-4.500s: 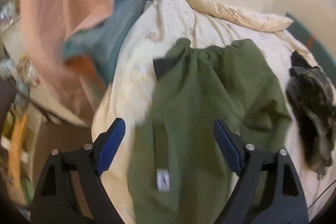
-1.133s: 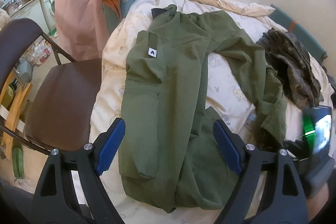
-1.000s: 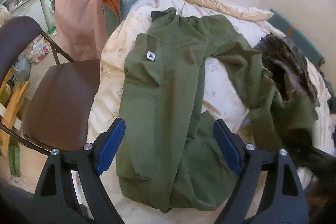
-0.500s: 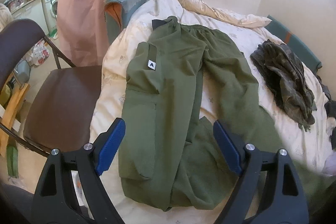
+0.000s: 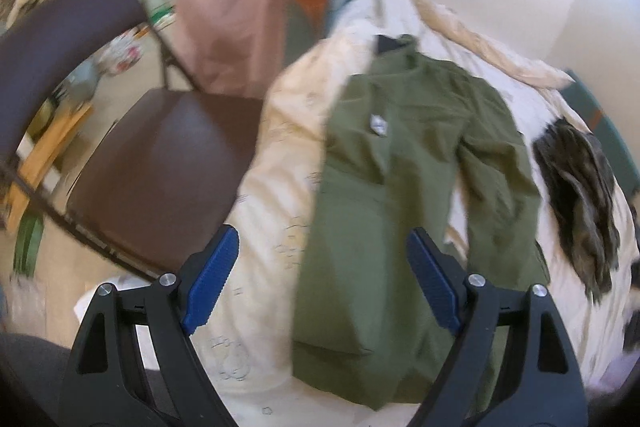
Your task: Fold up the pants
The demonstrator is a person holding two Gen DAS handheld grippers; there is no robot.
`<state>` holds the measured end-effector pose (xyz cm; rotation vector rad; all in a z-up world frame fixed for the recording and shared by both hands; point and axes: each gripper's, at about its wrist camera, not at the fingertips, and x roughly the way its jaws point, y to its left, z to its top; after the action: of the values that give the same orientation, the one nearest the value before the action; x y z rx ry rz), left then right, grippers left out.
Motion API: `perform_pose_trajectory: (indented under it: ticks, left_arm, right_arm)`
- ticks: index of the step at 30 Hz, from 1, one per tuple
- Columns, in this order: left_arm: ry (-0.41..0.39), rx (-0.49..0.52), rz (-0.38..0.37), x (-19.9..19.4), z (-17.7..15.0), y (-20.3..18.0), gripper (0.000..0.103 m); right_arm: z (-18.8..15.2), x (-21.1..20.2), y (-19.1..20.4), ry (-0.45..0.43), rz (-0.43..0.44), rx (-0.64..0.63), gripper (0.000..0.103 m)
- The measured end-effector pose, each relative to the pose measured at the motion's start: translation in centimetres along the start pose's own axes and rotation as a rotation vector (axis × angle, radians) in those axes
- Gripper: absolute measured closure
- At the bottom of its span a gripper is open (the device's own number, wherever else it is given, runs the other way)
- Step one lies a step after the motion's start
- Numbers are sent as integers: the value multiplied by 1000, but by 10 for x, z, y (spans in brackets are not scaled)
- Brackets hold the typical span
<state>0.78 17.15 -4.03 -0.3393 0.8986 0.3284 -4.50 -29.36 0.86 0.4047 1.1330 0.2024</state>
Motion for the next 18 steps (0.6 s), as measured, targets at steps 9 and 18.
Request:
perform_pose_trajectory:
  ticks: [9, 18]
  left_arm:
    - [-23, 25, 47, -4, -4, 9, 20]
    - [15, 32, 78, -4, -13, 46, 20]
  right_arm:
    - [-32, 167, 120, 280, -5, -701, 22]
    - [-83, 244, 166, 235, -151, -1049, 47]
